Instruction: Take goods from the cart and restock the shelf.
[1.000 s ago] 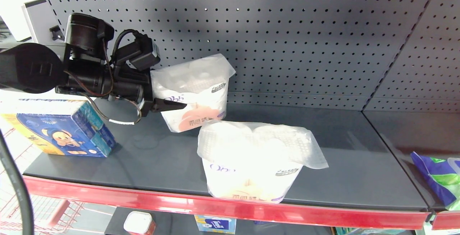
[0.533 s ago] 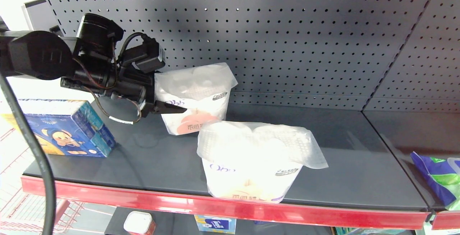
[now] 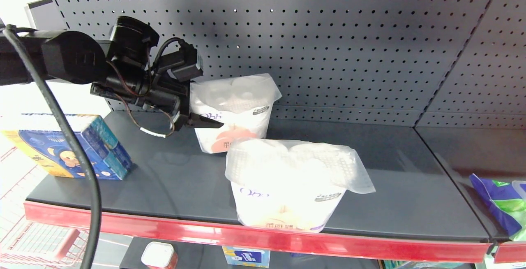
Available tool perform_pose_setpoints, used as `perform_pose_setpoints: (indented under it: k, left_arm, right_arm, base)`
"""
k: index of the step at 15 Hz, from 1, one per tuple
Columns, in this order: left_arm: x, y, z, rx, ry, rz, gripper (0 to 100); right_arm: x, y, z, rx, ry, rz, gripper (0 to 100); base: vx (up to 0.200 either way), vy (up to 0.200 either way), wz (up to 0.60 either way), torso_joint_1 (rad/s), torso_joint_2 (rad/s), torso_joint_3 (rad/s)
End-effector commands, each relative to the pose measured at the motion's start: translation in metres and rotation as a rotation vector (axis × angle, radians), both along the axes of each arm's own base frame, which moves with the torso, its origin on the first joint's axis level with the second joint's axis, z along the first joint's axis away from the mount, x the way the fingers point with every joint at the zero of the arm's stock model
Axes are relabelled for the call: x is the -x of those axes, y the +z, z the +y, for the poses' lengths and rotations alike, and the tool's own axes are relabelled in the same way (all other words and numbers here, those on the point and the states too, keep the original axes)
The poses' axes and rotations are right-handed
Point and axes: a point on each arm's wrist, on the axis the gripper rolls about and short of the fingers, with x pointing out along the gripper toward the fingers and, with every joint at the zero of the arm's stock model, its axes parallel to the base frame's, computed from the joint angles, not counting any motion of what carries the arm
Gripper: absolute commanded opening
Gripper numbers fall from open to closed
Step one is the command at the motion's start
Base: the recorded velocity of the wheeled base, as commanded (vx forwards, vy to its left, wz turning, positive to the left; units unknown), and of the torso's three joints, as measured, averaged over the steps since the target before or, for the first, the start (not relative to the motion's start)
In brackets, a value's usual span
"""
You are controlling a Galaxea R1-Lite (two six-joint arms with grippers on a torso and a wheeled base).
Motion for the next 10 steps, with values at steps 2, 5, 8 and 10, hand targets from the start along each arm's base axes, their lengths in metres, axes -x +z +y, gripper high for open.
perform_pose_setpoints:
  k: [2,5,8,10]
  left_arm:
    - [-0.01,0.001,-0.006,0.016,-0.024,-0.003,0]
    - [-0.015,-0.001,-0.012,0.011,-0.043,-0.004,0]
    - [-0.018,-0.005,-0.013,-0.025,-0.078,-0.011,0]
    - [-0.019,-0.003,-0.013,-0.041,-0.095,-0.002,0]
  right_arm:
    - [0.0,0.0,0.0,0.0,0.0,0.001,100]
    - [0.0,0.0,0.0,0.0,0.0,0.001,100]
    - [0.0,0.0,0.0,0.0,0.002,0.002,100]
    - [0.0,0.0,0.0,0.002,0.0,0.002,100]
  base:
    - [0.0,0.0,0.0,0.0,0.0,0.0]
    - [0.0,0.0,0.0,0.0,0.0,0.0]
    - [0.0,0.0,0.0,0.0,0.0,0.0]
    - [0.0,0.0,0.0,0.0,0.0,0.0]
